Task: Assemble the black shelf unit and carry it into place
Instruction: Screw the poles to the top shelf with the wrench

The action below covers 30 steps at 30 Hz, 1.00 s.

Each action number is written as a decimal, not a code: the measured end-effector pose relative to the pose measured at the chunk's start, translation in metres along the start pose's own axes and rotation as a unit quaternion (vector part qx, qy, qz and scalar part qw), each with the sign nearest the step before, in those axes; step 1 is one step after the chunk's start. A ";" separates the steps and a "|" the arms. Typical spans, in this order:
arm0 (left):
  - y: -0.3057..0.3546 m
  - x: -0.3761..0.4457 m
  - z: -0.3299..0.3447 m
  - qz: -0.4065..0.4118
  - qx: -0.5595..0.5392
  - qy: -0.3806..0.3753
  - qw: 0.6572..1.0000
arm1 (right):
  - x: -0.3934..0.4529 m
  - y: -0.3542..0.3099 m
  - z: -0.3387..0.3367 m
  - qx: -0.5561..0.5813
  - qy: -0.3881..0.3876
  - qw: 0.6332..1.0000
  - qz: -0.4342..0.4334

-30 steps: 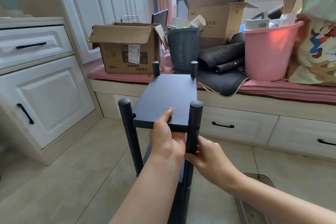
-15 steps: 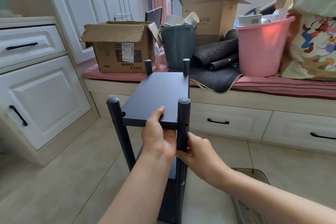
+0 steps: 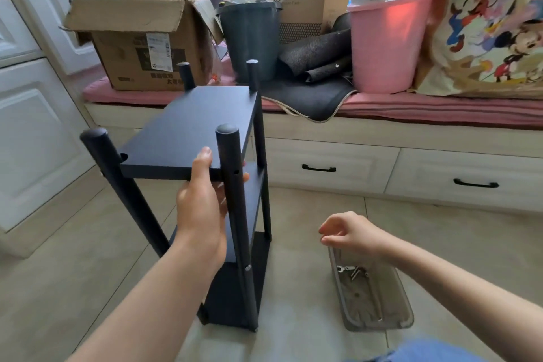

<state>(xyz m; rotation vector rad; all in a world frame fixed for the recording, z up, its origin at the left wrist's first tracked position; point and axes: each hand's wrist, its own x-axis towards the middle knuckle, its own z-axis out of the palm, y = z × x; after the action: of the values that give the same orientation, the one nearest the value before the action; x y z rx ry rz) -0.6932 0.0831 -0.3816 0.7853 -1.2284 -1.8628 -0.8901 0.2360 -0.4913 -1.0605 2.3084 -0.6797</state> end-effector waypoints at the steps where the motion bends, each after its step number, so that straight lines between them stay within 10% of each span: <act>1: 0.000 -0.002 0.001 0.012 0.011 -0.014 1.000 | 0.001 0.023 0.004 -0.014 0.000 1.000 0.024; 15: -0.021 0.004 0.012 0.070 -0.009 -0.027 0.997 | 0.060 0.212 0.096 -0.086 -0.064 0.973 0.203; 30: -0.039 0.011 0.029 0.094 -0.003 -0.127 0.987 | 0.092 0.215 0.193 -0.178 -0.128 0.962 0.164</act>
<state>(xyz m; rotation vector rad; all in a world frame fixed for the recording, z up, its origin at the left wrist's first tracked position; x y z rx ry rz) -0.7328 0.0977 -0.4091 0.4183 -1.4016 -1.8487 -0.9371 0.2425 -0.7905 -0.8200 2.3434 0.0055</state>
